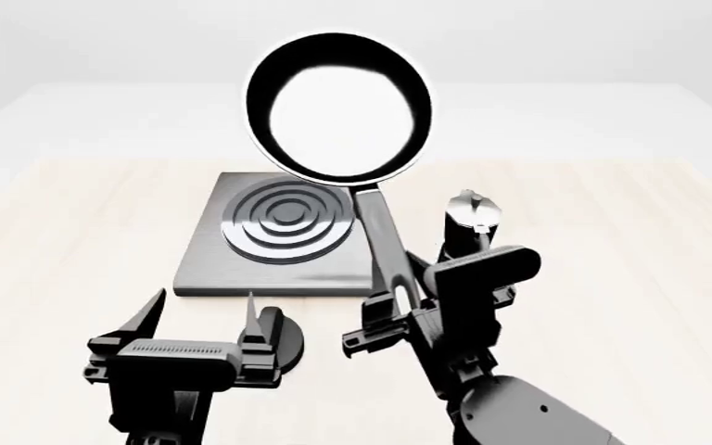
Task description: Put the frying pan on the stove.
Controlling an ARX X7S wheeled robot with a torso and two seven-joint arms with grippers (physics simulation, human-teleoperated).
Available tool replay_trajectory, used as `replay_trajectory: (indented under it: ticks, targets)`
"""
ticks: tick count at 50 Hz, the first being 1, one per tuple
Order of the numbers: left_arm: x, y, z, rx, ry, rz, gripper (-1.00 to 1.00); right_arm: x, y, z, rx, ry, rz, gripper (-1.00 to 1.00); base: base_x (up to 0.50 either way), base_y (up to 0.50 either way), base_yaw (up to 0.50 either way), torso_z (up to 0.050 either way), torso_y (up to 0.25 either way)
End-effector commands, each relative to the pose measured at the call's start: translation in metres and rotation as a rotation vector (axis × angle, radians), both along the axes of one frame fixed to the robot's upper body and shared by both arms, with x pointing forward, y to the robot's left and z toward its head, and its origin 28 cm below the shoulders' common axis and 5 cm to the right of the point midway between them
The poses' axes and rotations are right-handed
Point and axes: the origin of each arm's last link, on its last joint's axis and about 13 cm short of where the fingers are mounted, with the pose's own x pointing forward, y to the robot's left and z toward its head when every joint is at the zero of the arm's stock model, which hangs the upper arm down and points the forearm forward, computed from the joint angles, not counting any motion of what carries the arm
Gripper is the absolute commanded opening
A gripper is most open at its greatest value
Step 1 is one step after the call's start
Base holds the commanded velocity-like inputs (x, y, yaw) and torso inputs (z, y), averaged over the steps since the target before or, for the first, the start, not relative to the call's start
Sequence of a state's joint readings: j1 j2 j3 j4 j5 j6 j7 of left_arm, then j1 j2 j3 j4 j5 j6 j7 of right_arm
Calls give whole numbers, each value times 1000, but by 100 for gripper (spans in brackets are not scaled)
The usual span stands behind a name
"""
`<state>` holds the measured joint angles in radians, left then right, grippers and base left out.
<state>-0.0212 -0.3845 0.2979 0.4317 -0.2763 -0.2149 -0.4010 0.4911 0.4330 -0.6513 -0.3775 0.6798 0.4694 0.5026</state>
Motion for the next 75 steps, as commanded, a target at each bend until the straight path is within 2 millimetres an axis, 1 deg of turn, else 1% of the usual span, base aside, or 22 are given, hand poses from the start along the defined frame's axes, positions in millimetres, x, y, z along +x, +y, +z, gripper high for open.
replay_trajectory:
  ticks: [1,8,19,35,42,58,71,75]
  targets:
    - [-1,0,0,2,0,-1,100,10,-3,13,-37,-44,-30,-100,0,0,-3,0,10]
    - [-1,-1,0,1,0,-2,100,12,-1,15,-68,-26,-20,-100,0,0,0,1,1]
    - [0,0,-2,0,3,-1,100,13,3,24,-122,-19,16,-100,0,0,0,0,2]
    - [-1,-1,-2,1,2,-5,100,19,-1,35,-211,2,59,-100,0,0,0,1,2]
    - [-1,-1,0,2,0,-5,100,22,-1,36,-242,14,68,-100,0,0,0,0,3]
    - [-1,-2,1,11,0,-7,100,30,-5,39,-236,50,69,-100,0,0,0,1,2]
    - [-1,-1,-1,10,3,-6,100,32,-3,41,-233,62,84,-100,0,0,0,1,2]
    - [-1,-2,-3,9,6,-8,100,33,0,38,-235,66,90,-100,0,0,0,0,0]
